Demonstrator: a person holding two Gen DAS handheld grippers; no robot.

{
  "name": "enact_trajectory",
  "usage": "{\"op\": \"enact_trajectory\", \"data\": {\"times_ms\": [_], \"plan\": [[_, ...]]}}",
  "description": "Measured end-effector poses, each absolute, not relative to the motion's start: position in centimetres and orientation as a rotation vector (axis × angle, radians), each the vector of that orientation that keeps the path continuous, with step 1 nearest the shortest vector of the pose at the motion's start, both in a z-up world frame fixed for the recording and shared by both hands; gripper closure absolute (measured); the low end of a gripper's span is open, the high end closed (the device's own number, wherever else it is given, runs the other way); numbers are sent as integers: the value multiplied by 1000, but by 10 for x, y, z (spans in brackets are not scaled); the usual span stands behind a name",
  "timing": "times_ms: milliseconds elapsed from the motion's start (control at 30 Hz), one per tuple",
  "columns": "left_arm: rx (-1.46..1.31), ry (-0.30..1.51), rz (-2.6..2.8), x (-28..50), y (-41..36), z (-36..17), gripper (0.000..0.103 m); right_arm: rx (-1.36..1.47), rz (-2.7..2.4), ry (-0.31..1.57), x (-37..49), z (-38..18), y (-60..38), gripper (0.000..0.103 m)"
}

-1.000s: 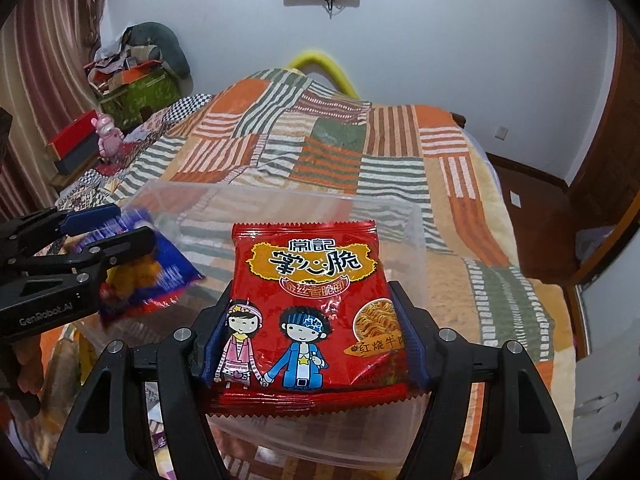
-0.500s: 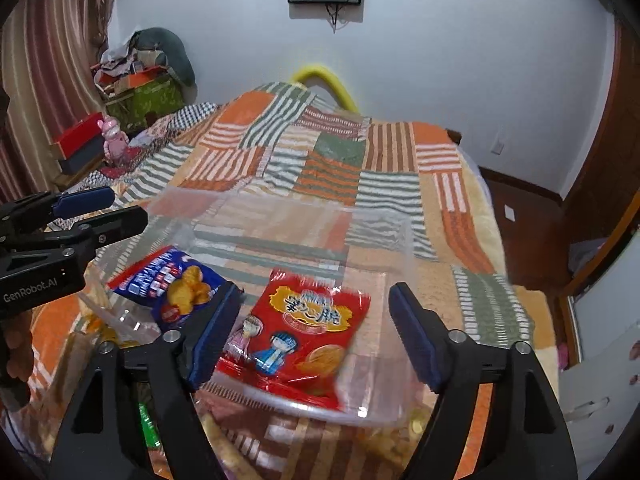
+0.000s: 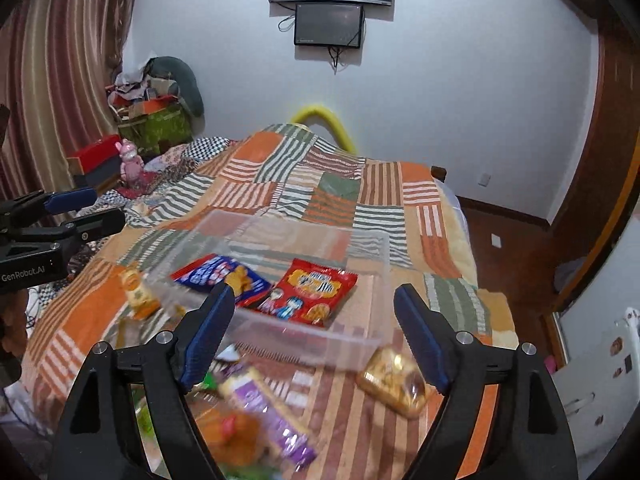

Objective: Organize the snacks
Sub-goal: 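Grasp the bread loaf with the left tool while the right tool grasps the green pea bag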

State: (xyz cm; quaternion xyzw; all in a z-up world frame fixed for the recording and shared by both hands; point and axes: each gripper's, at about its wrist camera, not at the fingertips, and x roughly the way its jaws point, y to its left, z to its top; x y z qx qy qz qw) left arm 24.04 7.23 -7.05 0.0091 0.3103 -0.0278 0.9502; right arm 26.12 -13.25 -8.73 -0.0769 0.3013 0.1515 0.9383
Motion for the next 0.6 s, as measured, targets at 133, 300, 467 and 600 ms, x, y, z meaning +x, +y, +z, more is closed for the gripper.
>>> {"op": "enact_trajectory", "data": {"times_ms": [133,300,467,600], "plan": [[21,650,-50,214,76,-75,26,-151,306,619,239,-92,-132,23],[-2,691,-46,186,84,-91,24,-134,308,654,214,-103,-134,23],[-6,755,-39,162,86,-117,23,-126,305,704,195,-121,-137,23],[-16,808,-30,148,88,-140,24,-133,304,755,187,-140,-138,23]]}}
